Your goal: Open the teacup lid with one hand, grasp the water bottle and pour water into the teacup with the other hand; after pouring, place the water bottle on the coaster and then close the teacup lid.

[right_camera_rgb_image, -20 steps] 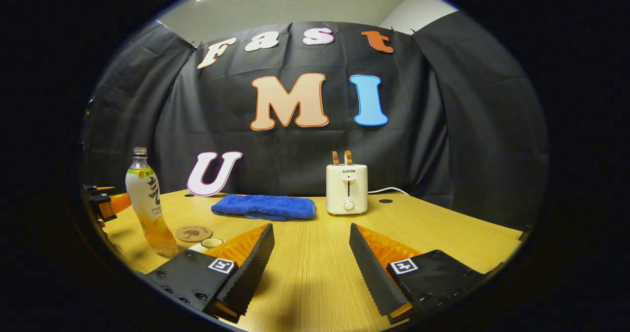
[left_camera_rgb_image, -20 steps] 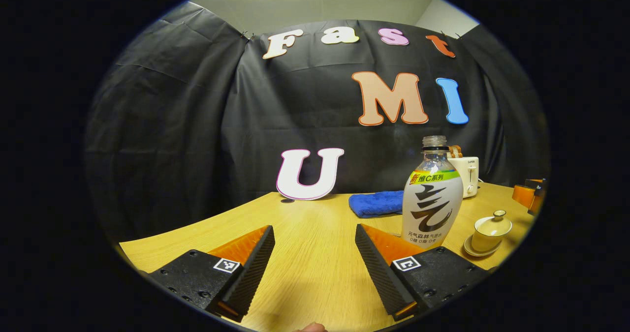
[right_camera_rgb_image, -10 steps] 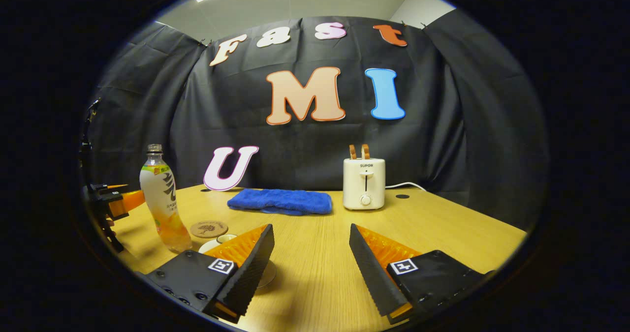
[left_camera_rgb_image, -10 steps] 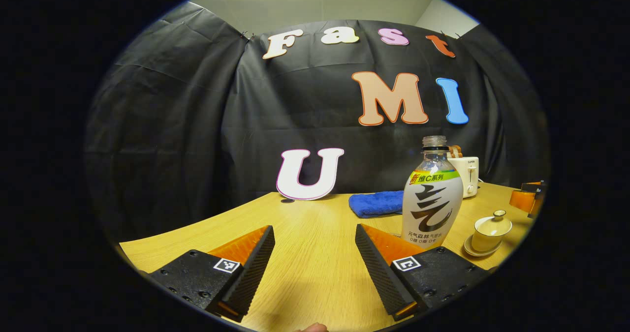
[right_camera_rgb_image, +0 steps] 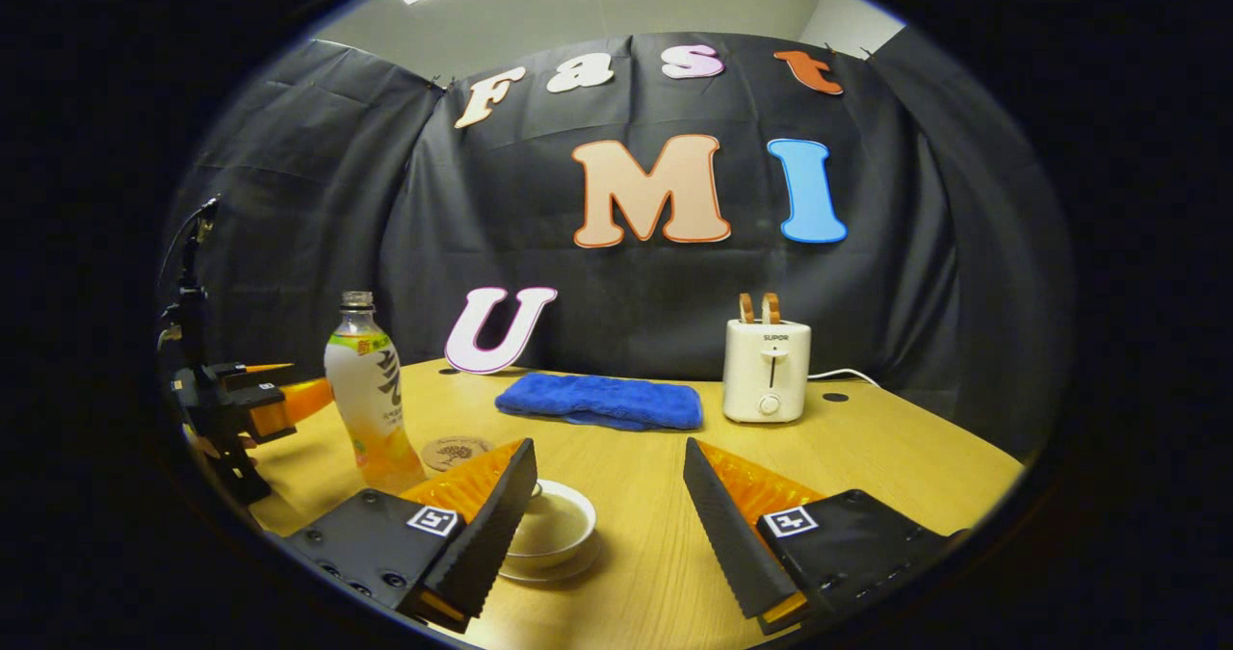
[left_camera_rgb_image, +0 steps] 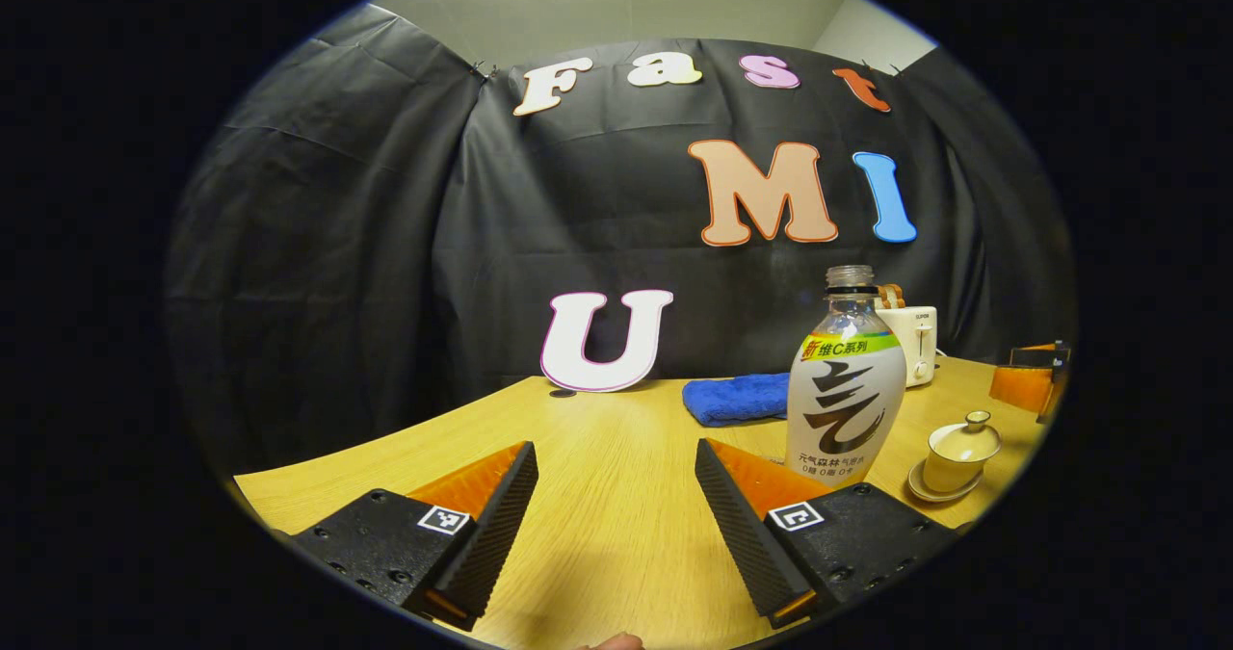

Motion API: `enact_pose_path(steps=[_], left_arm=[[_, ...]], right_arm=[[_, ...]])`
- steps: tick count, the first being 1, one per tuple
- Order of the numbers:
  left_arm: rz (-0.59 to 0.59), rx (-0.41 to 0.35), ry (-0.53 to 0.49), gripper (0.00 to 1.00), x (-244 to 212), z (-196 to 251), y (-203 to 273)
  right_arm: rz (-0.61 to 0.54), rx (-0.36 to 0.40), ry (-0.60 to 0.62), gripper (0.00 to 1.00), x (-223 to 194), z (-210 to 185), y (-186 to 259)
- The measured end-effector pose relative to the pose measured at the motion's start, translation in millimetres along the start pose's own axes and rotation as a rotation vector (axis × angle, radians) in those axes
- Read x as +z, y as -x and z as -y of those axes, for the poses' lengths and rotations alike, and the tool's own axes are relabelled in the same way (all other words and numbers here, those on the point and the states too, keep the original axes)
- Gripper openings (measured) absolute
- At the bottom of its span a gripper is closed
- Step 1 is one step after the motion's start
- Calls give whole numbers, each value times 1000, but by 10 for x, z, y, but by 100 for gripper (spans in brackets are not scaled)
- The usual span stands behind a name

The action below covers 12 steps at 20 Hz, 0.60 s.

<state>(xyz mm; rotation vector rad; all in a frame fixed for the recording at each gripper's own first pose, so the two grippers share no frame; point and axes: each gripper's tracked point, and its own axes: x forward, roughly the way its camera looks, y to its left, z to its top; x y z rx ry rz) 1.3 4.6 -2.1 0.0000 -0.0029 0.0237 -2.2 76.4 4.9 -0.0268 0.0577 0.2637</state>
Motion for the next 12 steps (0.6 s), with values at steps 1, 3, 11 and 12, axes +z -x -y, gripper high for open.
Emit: enact_pose_path(steps=[1, 3, 11, 12], left_arm=[[0, 0, 0, 96, -3, 0, 0], [0, 0, 2, 96, 7, -4, 5], [0, -1, 3, 96, 4, -4, 4], [-1, -1, 3, 96, -3, -3, -2]], right_arm=[[-11, 20, 3, 94, -14, -65, -20], [-25, 48, 7, 98, -44, -165, -53], [-99, 90, 29, 85, -230, -363, -132], [-100, 94, 32, 83, -235, -382, -123]])
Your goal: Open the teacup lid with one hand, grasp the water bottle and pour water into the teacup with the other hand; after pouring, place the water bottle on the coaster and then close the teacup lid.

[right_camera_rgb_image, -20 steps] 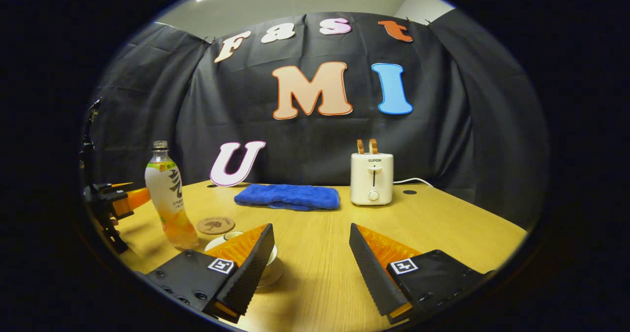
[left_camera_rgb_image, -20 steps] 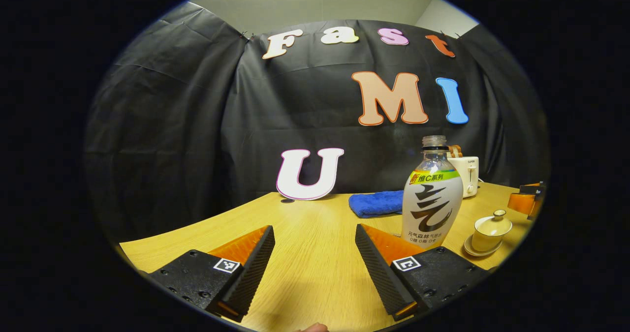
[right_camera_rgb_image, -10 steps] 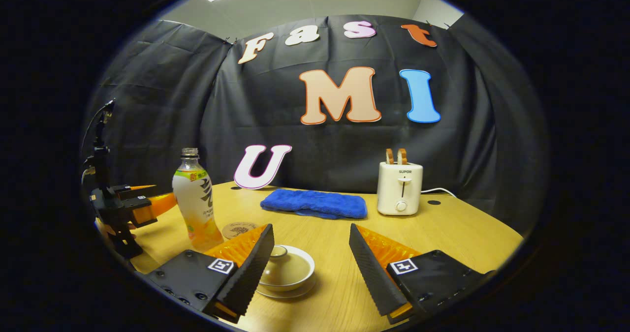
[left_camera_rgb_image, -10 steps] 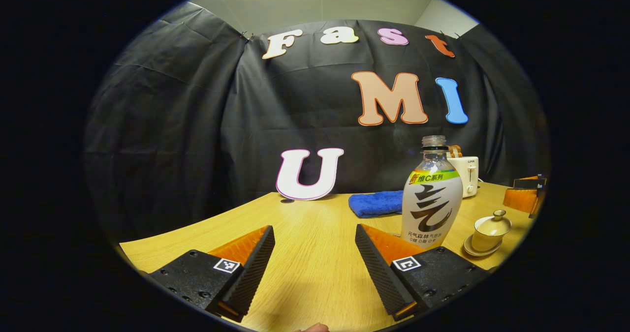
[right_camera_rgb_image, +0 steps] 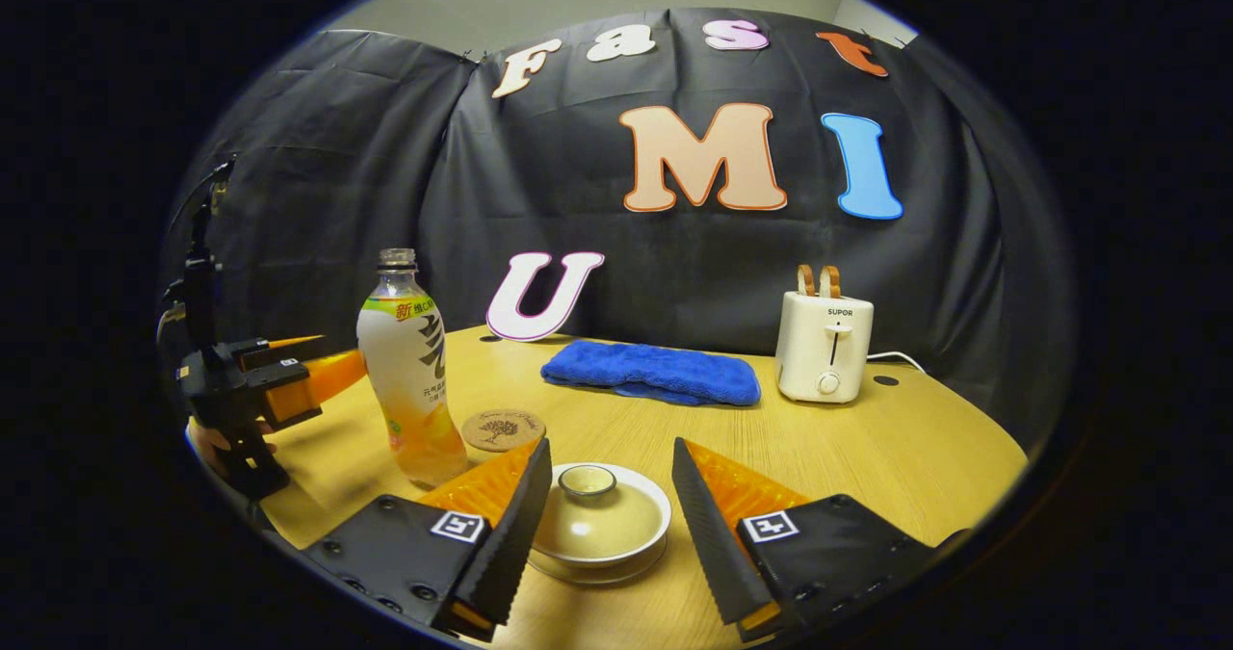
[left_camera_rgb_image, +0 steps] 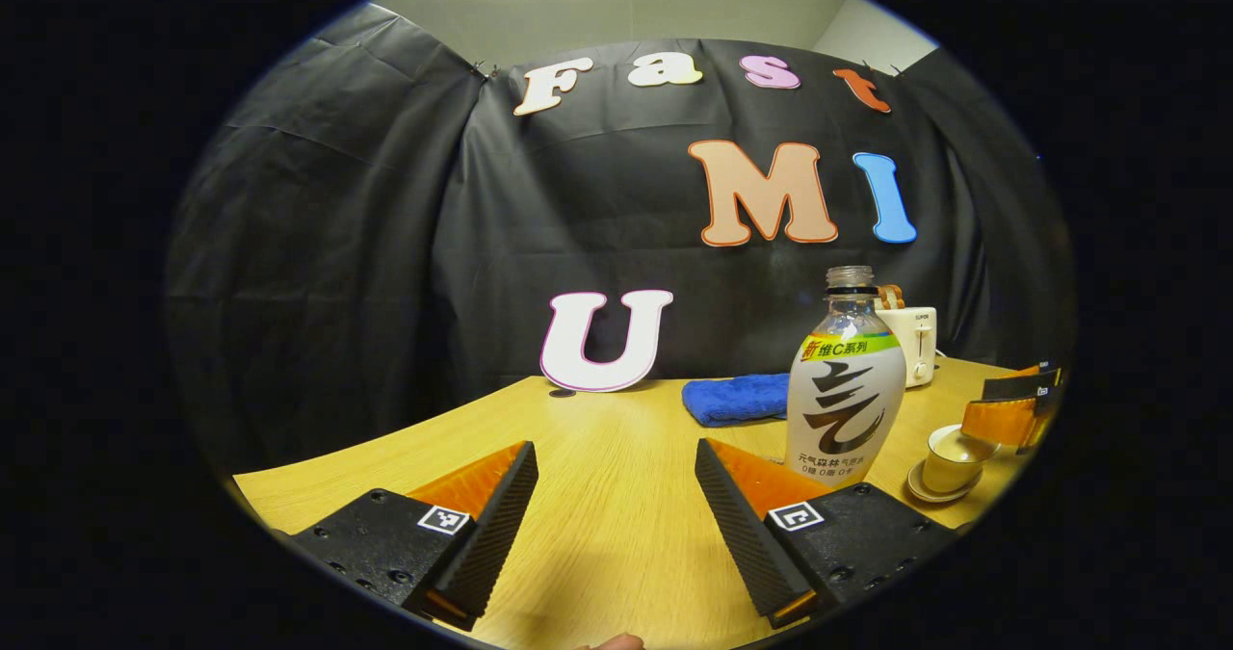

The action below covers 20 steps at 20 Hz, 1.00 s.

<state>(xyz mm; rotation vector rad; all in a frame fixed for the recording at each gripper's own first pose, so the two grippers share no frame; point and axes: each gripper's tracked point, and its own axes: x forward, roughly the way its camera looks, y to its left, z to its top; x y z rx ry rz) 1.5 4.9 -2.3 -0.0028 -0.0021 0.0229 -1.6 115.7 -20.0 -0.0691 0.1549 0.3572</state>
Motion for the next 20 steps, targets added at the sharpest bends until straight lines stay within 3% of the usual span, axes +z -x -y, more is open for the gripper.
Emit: enact_pose_path(steps=[1, 4, 6, 9, 10, 12, 20], left_arm=[[0, 0, 0, 96, 1, 1, 1], [0, -2, -1, 98, 0, 1, -5], [1, -2, 0, 96, -1, 2, -4], [0, -2, 0, 96, -3, -2, -5], [0, -2, 0, 96, 3, -3, 0], [0, -2, 0, 96, -1, -3, -2], [-10, -14, -2, 96, -18, 37, 13]], right_arm=[[-4, 4, 2, 79, -16, 8, -9], [-13, 6, 15, 79, -73, -12, -59], [-23, 8, 26, 43, -95, -41, -69], [-28, 5, 30, 48, -90, -47, -50], [-25, 27, 24, 55, -81, -85, -23], [-26, 27, 24, 35, -93, -86, -37], [36, 26, -42, 29, 142, -40, -12]])
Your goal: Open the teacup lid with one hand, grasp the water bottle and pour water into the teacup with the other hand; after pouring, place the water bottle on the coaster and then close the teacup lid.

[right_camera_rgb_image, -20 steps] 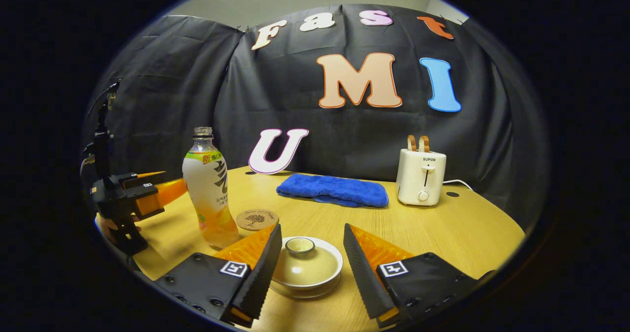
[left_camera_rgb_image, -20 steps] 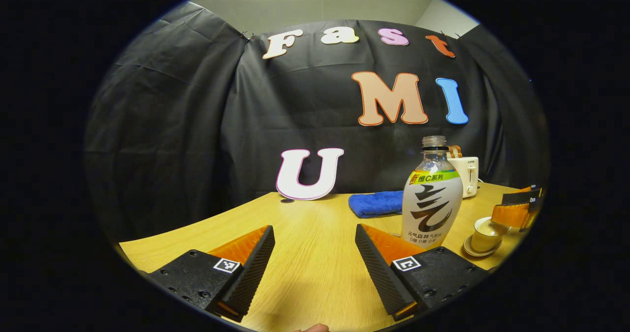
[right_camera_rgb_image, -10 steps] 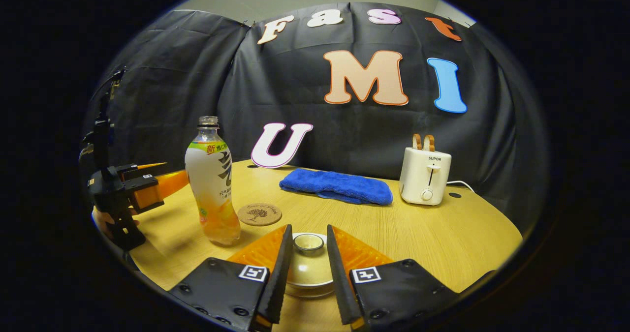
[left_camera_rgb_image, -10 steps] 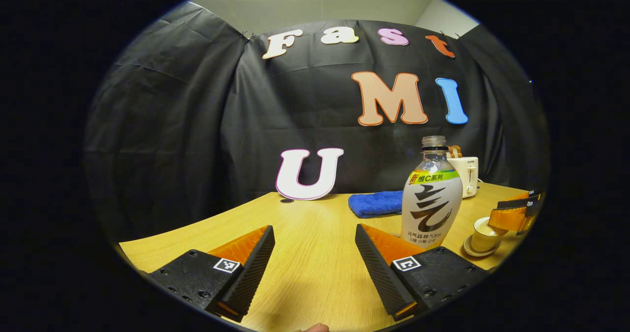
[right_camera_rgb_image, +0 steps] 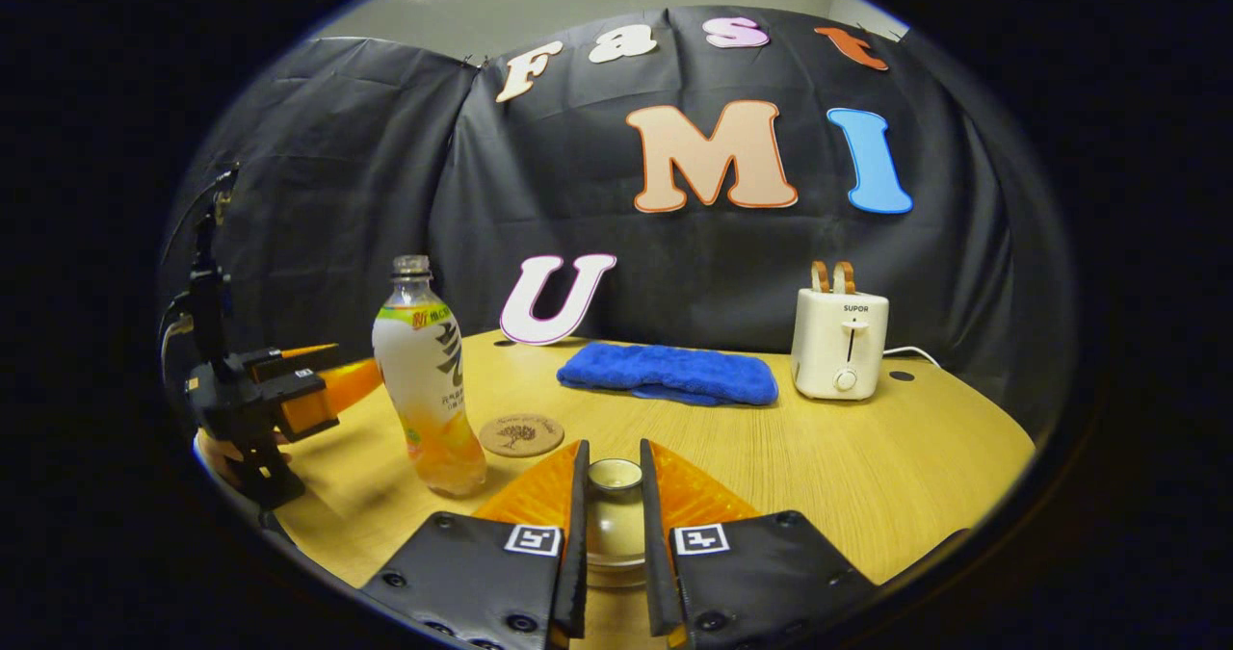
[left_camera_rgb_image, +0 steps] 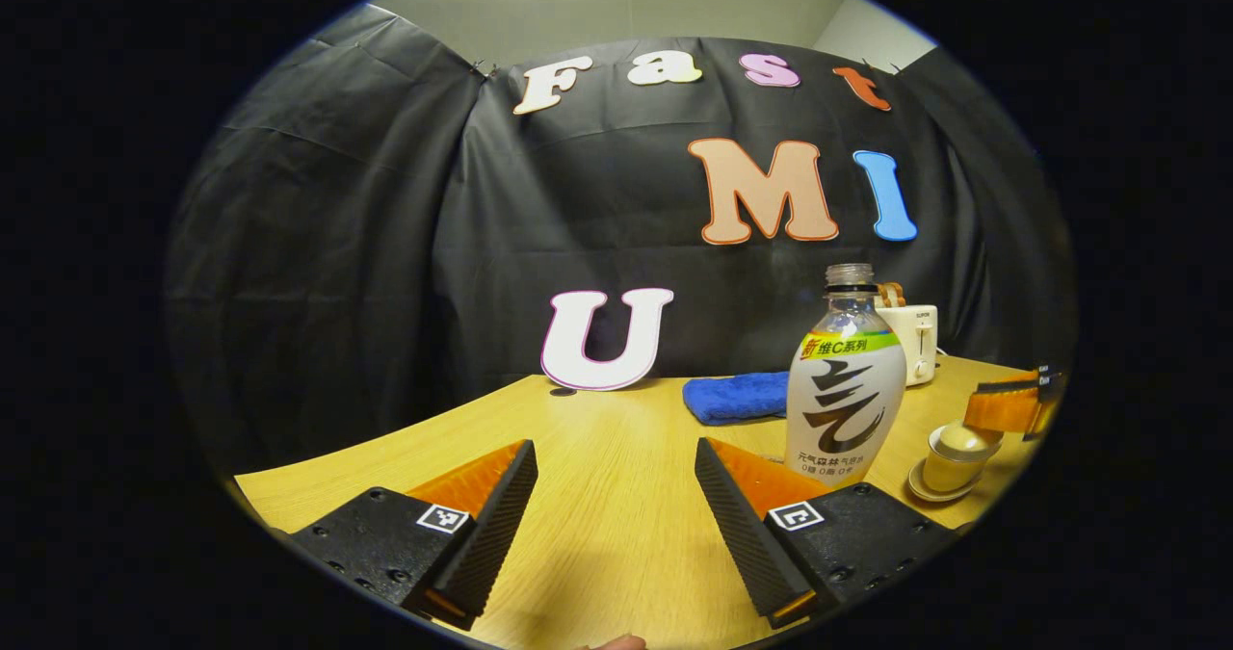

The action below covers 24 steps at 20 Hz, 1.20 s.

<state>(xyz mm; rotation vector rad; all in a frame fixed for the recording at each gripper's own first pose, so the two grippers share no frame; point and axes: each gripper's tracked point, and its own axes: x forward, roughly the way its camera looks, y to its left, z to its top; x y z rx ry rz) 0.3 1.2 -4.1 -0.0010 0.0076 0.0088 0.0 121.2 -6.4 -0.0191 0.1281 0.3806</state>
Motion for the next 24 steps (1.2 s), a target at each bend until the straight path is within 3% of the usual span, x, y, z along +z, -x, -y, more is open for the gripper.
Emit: enact_pose_path(steps=[13, 19, 24], left_arm=[[-57, -229, 38, 96, -58, 600, 445], [-107, -326, 40, 96, -122, 927, 443], [-123, -363, 15, 96, -100, 1099, 308]], right_arm=[[146, -34, -12, 28, 643, 310, 293], [166, -45, -22, 27, 734, 442, 387], [187, -56, -25, 28, 808, 567, 441]])
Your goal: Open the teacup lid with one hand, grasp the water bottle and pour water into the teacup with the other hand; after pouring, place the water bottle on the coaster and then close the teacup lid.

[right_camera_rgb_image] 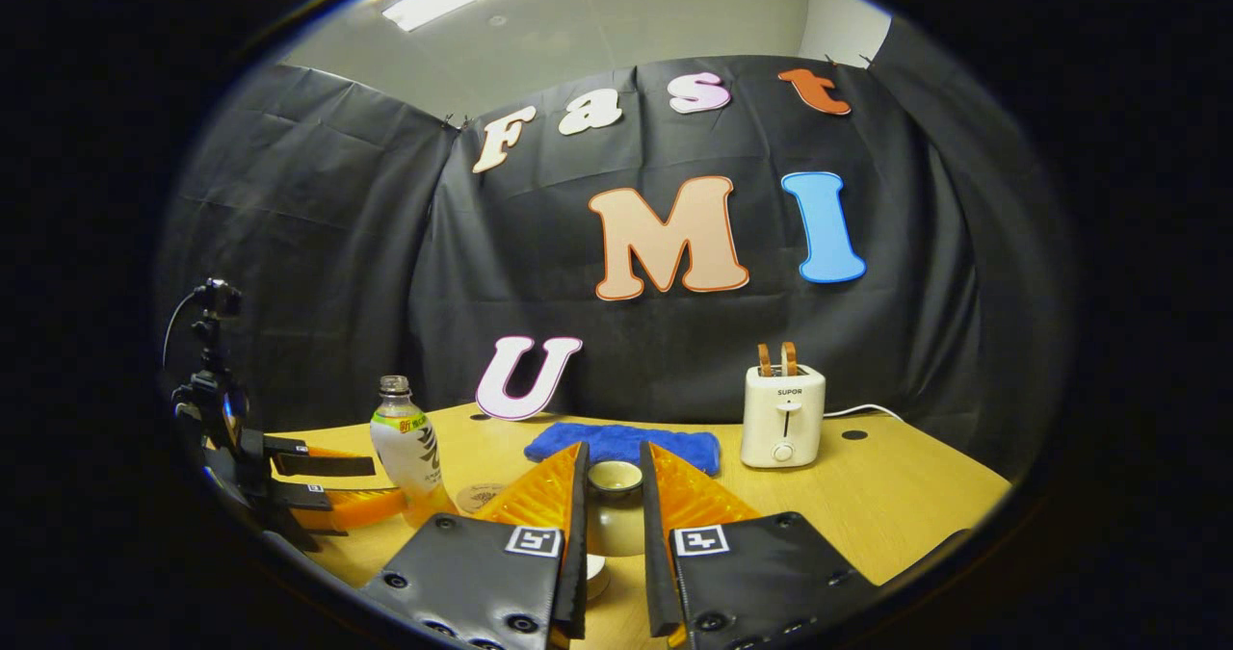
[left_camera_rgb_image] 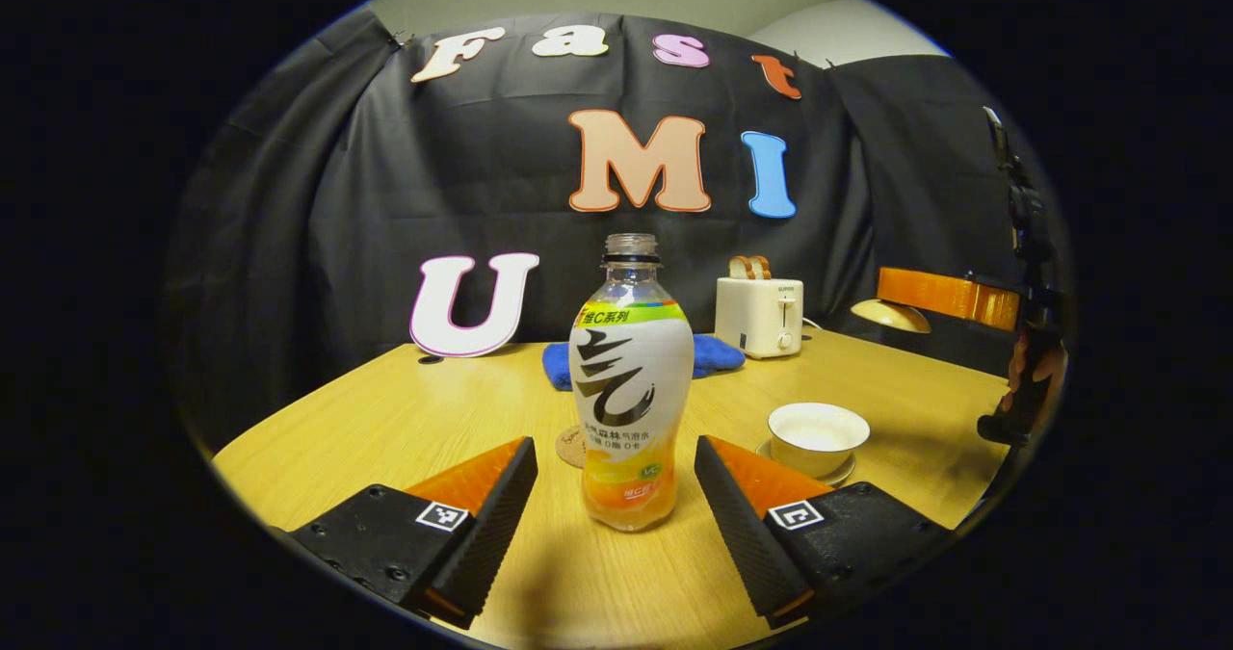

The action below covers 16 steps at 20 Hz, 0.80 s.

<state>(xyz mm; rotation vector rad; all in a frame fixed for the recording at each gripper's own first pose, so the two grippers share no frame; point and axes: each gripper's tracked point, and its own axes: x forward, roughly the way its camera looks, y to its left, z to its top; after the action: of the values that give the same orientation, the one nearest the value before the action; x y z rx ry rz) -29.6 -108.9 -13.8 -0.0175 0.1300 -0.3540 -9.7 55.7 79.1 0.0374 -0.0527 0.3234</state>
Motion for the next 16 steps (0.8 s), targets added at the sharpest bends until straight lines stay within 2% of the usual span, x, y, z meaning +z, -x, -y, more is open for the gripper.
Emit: enact_pose_path(steps=[4, 11, 16], left_arm=[[-23, -34, -5, 92, -6, 88, -207], [-77, -28, 15, 86, -124, 95, -453], [-90, -10, 1, 64, -143, 59, -465]], right_arm=[[10, -3, -19, 27, 76, 71, 28], [24, -23, 3, 27, 171, 219, 77], [26, -48, -12, 28, 200, 374, 112]])
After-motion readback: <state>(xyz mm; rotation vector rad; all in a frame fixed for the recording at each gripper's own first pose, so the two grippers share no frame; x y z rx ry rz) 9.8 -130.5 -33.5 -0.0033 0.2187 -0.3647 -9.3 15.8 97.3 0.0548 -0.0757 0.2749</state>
